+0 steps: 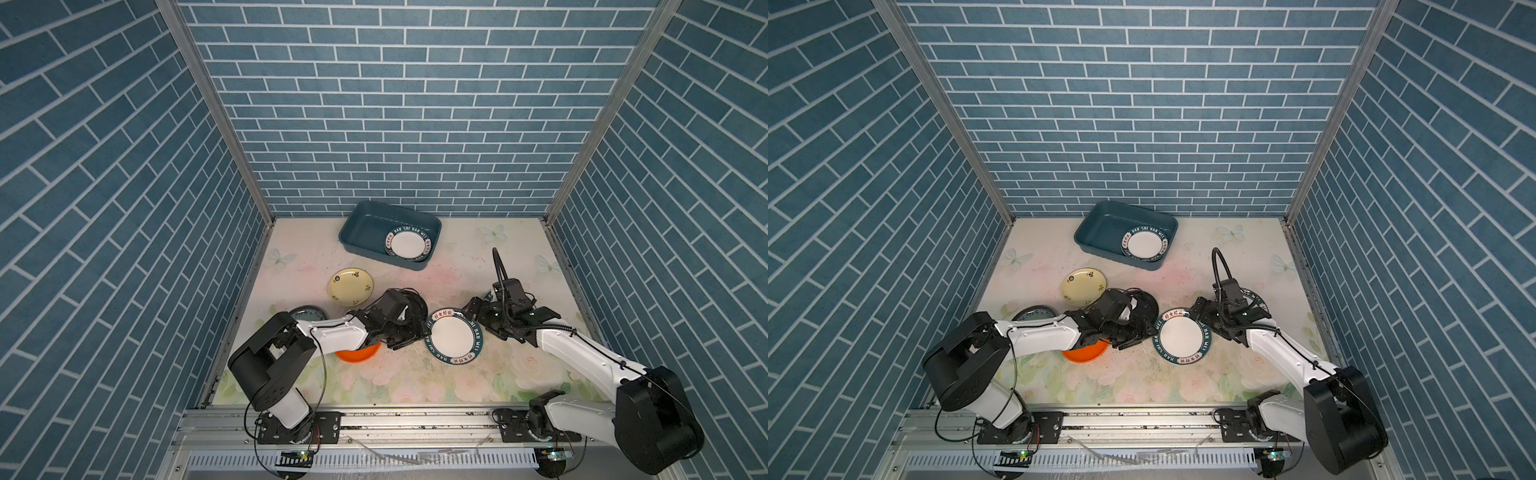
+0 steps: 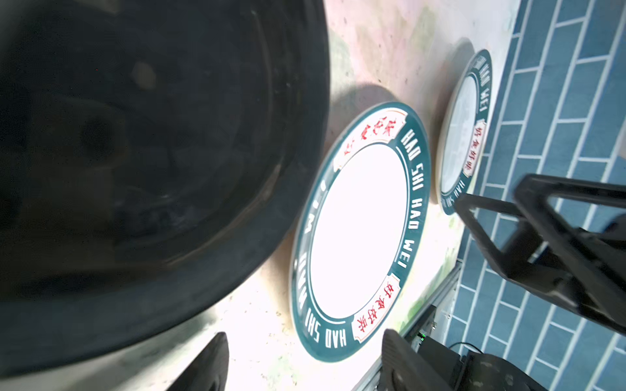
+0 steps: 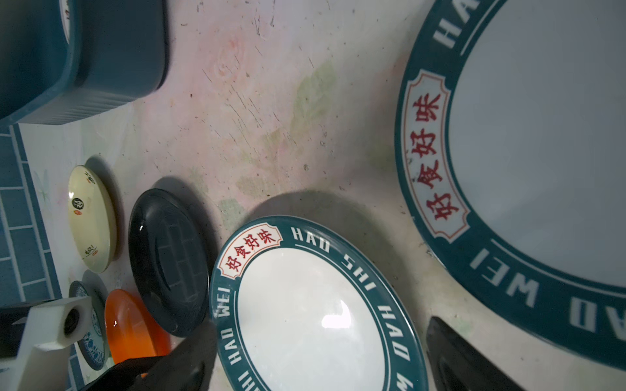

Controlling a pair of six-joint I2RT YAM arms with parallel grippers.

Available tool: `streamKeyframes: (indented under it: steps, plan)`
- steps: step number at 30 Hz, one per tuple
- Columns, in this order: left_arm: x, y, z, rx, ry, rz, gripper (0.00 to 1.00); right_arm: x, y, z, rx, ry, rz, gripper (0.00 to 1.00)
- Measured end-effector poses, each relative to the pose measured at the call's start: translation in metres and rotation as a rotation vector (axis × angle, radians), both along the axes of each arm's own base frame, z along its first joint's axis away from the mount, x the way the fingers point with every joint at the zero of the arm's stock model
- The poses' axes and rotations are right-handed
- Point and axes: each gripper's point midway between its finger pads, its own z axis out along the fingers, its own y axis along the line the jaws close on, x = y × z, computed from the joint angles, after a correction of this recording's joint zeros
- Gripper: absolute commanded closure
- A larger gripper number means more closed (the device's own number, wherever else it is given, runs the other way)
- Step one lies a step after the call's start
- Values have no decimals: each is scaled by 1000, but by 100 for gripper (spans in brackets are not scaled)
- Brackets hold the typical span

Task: Place the plates into the plastic bin on the countertop
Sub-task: Pick up the plate from the center of the table.

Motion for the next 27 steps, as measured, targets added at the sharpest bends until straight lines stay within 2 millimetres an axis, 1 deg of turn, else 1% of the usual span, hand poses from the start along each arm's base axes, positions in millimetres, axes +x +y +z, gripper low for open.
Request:
streamKeyframes:
  steps: [3,5,11,14,17,19,22,25,27]
  plan:
    - [-1,-4,-12,-4,25,-11,29,-1,4,-11,-15,23,6,4]
    - [1,-10,-12,-20,28,-20,31,0,6,-16,-21,32,12,4]
    - [9,-31,-14,-69,31,-52,44,2,13,-30,-32,51,28,4]
    - [10,-34,-15,-74,33,-63,54,1,15,-33,-37,57,37,5]
    - [11,-36,-16,-70,31,-76,68,1,15,-33,-41,52,36,4]
    - [12,-39,-13,-74,20,-87,77,2,14,-33,-46,51,33,5]
    - [15,-44,-5,-89,4,-106,87,2,13,-33,-51,46,29,4]
    - [17,-49,3,-106,-15,-128,94,2,11,-30,-59,44,24,4]
    - [18,-50,6,-102,-16,-132,97,4,11,-23,-58,31,23,4]
